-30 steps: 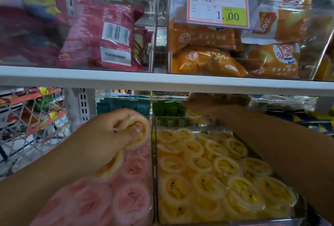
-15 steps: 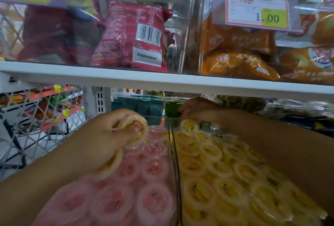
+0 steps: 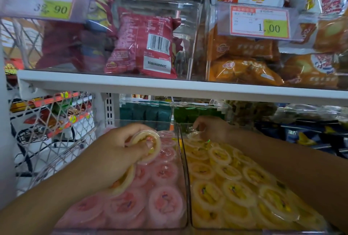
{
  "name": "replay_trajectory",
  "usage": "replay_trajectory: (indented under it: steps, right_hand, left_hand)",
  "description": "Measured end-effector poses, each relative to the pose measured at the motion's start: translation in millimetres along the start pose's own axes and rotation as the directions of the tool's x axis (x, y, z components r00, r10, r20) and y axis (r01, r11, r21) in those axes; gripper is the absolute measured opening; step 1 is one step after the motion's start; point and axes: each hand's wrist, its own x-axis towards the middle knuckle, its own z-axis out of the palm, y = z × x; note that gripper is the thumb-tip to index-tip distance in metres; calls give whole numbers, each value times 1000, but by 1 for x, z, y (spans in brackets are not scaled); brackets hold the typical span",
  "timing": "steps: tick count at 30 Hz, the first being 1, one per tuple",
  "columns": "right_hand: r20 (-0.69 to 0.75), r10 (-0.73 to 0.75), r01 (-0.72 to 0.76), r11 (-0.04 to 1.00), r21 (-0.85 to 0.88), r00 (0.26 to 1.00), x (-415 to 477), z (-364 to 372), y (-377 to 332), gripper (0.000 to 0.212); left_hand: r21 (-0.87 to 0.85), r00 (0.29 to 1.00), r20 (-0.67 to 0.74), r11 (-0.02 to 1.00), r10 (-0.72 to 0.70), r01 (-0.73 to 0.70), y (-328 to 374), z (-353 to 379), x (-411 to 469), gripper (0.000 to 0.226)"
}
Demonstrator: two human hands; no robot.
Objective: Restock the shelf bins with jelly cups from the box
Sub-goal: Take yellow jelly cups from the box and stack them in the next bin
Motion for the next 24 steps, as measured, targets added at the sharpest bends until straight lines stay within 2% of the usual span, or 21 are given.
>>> replay_trajectory:
  steps: [3, 5, 7, 10, 13, 15, 17, 20, 24]
  right_hand:
    - [-95, 96, -95, 995, 6, 991, 4, -5, -7, 25]
    - [-153, 178, -166, 982, 85, 972, 8, -6, -13, 30]
    - [-142, 217, -197, 970, 142, 966, 12, -3, -18, 29]
    - [-51, 186, -173, 964, 202, 981, 12, 4, -19, 25]
    - [30, 105, -109, 973, 203, 994, 8, -9, -15, 19]
    - [114, 52, -69, 987, 147, 992, 1, -27, -16, 23]
    - [149, -19, -10, 982, 191, 989, -10, -42, -19, 23]
    - [185, -138, 40, 890, 455, 973, -37, -55, -33, 29]
    - [306, -267, -52, 670, 740, 914, -65, -63, -54, 30]
  left_hand:
    - [-1, 1000, -5, 1000, -6, 6, 0, -2, 0, 17]
    - [-4, 1000, -18, 1000, -10, 10, -1, -2, 0, 15]
    - [0, 1000, -16, 1000, -9, 9, 0, -1, 1, 15]
    - [6, 1000, -12, 1000, 7, -7, 0, 1, 3, 22]
    - [27, 1000, -6, 1000, 5, -5, 1, 2, 5, 16]
    - [22, 1000, -1, 1000, -9, 9, 2, 3, 8, 12]
    - [21, 1000, -9, 1000, -18, 19, 3, 7, 15, 14]
    - [-13, 999, 4, 999, -39, 39, 11, 19, 30, 31]
    - [-8, 999, 36, 999, -36, 36, 26, 39, 54, 52]
